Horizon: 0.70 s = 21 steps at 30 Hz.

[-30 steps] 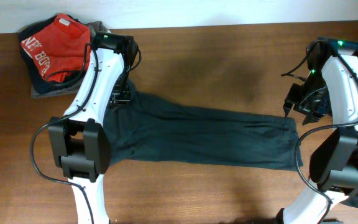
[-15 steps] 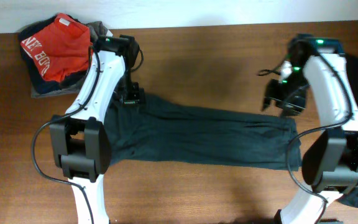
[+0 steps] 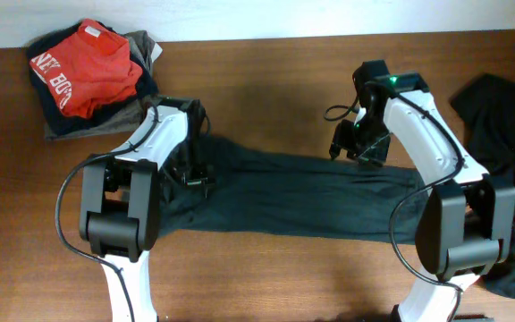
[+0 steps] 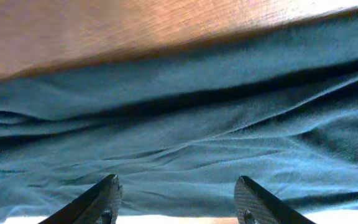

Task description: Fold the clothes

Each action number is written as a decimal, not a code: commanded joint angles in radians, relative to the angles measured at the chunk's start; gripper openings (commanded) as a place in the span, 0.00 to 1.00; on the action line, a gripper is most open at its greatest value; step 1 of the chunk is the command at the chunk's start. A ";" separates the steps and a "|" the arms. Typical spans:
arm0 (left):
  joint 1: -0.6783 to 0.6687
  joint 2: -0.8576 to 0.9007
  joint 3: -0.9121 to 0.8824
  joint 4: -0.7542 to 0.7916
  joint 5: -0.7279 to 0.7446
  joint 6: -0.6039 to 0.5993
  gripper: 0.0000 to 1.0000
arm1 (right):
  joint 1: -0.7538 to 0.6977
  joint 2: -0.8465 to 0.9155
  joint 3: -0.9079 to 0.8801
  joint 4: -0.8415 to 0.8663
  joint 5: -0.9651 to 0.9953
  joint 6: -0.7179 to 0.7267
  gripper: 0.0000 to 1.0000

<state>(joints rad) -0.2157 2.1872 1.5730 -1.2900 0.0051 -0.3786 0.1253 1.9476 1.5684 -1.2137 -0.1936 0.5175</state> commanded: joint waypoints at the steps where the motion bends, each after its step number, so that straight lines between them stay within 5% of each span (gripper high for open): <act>1: 0.003 -0.012 -0.042 0.037 0.007 -0.029 0.89 | -0.002 -0.013 -0.062 0.037 -0.014 0.050 0.63; 7: 0.003 -0.012 -0.048 0.068 0.006 -0.029 0.83 | -0.002 -0.011 -0.115 0.112 -0.024 0.139 0.50; 21: 0.003 -0.012 -0.048 0.071 0.006 -0.028 0.84 | -0.003 -0.010 -0.181 0.185 0.029 0.362 0.51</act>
<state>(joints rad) -0.2146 2.1677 1.5433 -1.2476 0.0223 -0.3859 0.1253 1.9476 1.3972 -1.0454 -0.1879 0.8249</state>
